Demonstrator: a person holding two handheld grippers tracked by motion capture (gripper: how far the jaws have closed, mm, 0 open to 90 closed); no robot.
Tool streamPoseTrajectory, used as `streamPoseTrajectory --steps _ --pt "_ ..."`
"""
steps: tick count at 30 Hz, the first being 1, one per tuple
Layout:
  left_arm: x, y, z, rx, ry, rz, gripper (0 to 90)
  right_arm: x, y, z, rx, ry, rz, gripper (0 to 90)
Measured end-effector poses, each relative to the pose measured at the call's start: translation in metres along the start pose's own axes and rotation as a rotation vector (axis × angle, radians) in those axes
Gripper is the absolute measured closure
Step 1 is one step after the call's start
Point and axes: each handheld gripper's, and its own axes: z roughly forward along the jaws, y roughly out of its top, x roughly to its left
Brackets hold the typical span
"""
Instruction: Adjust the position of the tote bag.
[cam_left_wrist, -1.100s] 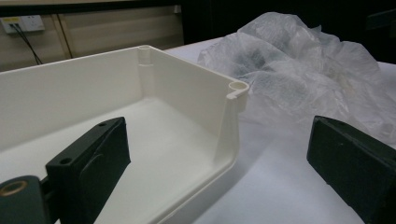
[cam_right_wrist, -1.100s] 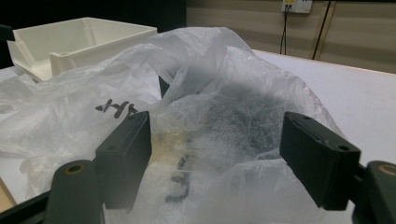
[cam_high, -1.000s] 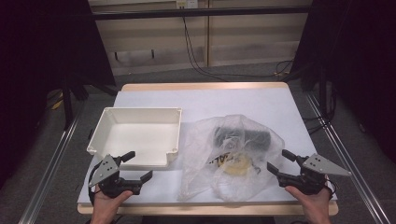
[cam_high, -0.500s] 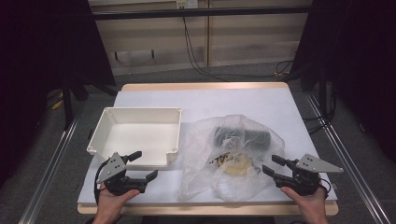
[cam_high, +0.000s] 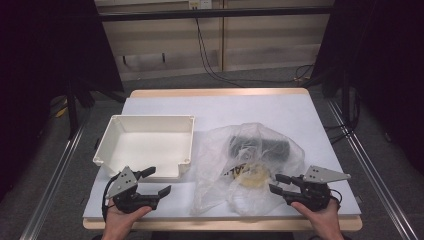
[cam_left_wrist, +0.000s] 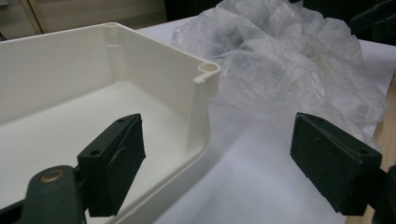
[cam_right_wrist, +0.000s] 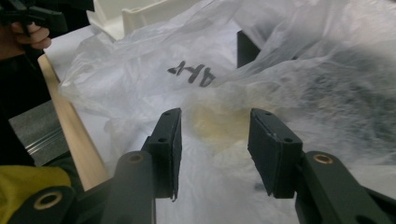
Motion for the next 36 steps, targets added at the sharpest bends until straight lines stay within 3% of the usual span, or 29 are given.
streamPoseTrajectory --steps 3,4,11,15,20,27,36 --pt "-0.004 0.002 0.0 0.03 -0.005 0.006 18.8 0.004 0.0 0.004 0.025 0.027 -0.011 55.9" --pt "-0.004 0.002 0.001 0.025 -0.029 0.009 19.1 0.005 0.0 0.006 0.033 0.034 -0.017 56.2" --pt "-0.018 0.004 0.006 0.048 -0.073 0.03 19.1 0.017 0.004 0.015 0.069 0.086 -0.047 61.3" --pt "-0.02 0.005 0.009 0.069 -0.068 0.036 19.2 0.022 0.005 0.024 0.09 0.113 -0.054 61.7" --pt "-0.019 0.004 0.011 0.083 -0.074 0.004 20.0 0.024 0.007 0.033 0.11 0.143 -0.053 61.6" --pt "-0.022 0.004 0.009 0.104 -0.082 0.008 20.0 0.03 0.013 0.046 0.147 0.188 -0.076 63.9" --pt "-0.028 0.004 0.013 0.139 -0.109 0.004 22.5 0.035 0.022 0.06 0.204 0.21 -0.121 62.8"
